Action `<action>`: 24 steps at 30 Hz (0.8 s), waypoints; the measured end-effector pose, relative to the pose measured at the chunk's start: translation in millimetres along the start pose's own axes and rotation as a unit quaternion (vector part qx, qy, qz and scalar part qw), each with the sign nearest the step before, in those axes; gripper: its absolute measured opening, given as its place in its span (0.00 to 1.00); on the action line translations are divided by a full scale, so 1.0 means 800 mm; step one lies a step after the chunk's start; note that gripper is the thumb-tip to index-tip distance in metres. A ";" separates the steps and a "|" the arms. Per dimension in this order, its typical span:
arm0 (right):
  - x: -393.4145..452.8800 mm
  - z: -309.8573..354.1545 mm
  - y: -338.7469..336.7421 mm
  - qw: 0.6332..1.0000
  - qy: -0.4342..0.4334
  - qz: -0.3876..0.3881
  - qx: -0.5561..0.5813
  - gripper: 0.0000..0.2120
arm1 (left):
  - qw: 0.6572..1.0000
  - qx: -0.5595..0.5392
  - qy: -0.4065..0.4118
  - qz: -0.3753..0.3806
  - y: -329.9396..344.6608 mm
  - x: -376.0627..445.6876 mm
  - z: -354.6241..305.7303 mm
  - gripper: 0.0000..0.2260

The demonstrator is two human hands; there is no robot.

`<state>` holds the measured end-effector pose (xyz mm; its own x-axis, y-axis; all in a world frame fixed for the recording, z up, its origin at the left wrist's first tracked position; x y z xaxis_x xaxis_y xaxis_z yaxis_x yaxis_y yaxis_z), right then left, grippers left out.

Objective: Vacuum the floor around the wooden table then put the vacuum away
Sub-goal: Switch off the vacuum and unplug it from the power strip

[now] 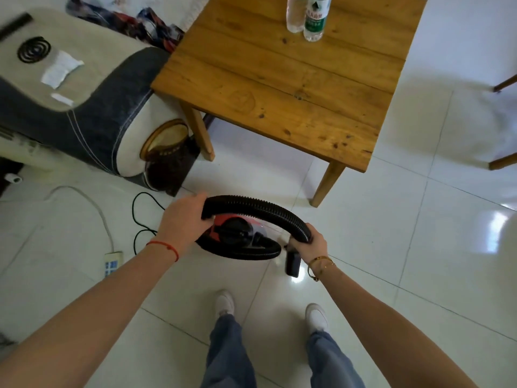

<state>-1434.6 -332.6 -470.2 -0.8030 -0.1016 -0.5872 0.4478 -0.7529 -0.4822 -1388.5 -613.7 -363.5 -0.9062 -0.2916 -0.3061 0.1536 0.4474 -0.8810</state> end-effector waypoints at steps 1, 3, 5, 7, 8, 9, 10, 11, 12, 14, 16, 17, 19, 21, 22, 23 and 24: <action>0.000 0.003 0.006 1.000 0.009 -0.010 -0.001 0.13 | 1.000 -0.021 -0.018 0.000 -0.001 0.006 0.019 0.14; -0.003 0.009 0.020 0.999 0.025 -0.022 0.000 0.14 | 0.997 -0.068 -0.038 0.004 0.004 0.015 0.051 0.15; -0.004 0.017 0.032 0.999 0.028 -0.026 0.010 0.15 | 0.992 -0.114 -0.059 0.014 0.015 0.022 0.076 0.14; -0.005 0.023 0.040 0.999 0.031 -0.035 0.020 0.15 | 0.988 -0.124 -0.087 0.037 0.034 0.025 0.099 0.15; -0.004 0.025 0.042 0.998 0.031 -0.045 0.023 0.14 | 0.986 -0.115 -0.108 0.050 0.046 0.025 0.112 0.17; -0.002 0.026 0.044 0.998 0.029 -0.055 0.025 0.14 | 0.983 -0.112 -0.131 0.062 0.059 0.023 0.123 0.19; 0.001 0.027 0.046 0.997 0.026 -0.064 0.025 0.15 | 0.977 -0.119 -0.158 0.076 0.073 0.020 0.134 0.21; 0.005 0.028 0.048 0.997 0.025 -0.073 0.027 0.15 | 0.971 -0.135 -0.179 0.085 0.086 0.016 0.142 0.21; 0.008 0.029 0.049 0.996 0.024 -0.082 0.029 0.14 | 0.963 -0.156 -0.198 0.095 0.101 0.011 0.148 0.19; 0.016 0.025 0.054 0.994 0.025 -0.103 0.034 0.13 | 0.951 -0.197 -0.212 0.111 0.135 0.002 0.151 0.17; 0.021 0.018 0.057 0.990 0.024 -0.133 0.047 0.11 | 0.931 -0.260 -0.225 0.125 0.177 -0.008 0.153 0.15; 0.022 0.014 0.058 0.987 0.020 -0.147 0.056 0.10 | 0.917 -0.296 -0.231 0.133 0.198 -0.012 0.153 0.12; 0.024 0.006 0.064 0.984 0.003 -0.166 0.067 0.11 | 0.897 -0.355 -0.223 0.138 0.236 -0.016 0.147 0.08; 0.023 -0.004 0.073 0.984 -0.025 -0.159 0.076 0.15 | 0.871 -0.430 -0.207 0.115 0.265 -0.021 0.135 0.08; 0.022 -0.010 0.080 0.986 -0.045 -0.145 0.075 0.17 | 0.862 -0.460 -0.193 0.088 0.272 -0.025 0.128 0.11; 0.021 -0.016 0.087 0.987 -0.067 -0.130 0.064 0.19 | 0.851 -0.490 -0.177 0.062 0.276 -0.029 0.118 0.14; 0.019 -0.022 0.094 0.988 -0.089 -0.116 0.042 0.22 | 0.834 -0.526 -0.159 0.045 0.278 -0.034 0.110 0.16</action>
<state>-1406.2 -379.4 -527.0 -0.9400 -0.0269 -0.3401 0.2153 -0.8201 -0.5301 -1295.4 -580.6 -582.7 -0.7330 -0.3521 -0.5820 -0.3670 0.9251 -0.0975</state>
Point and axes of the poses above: each hand's wrist, its own x-axis towards the middle knuckle, its own y-axis out of the palm, z = x × y, the point moved 4 cm from there along x, towards the middle knuckle, and after that the axes turned 8 degrees about -x, right-handed, at the moved point
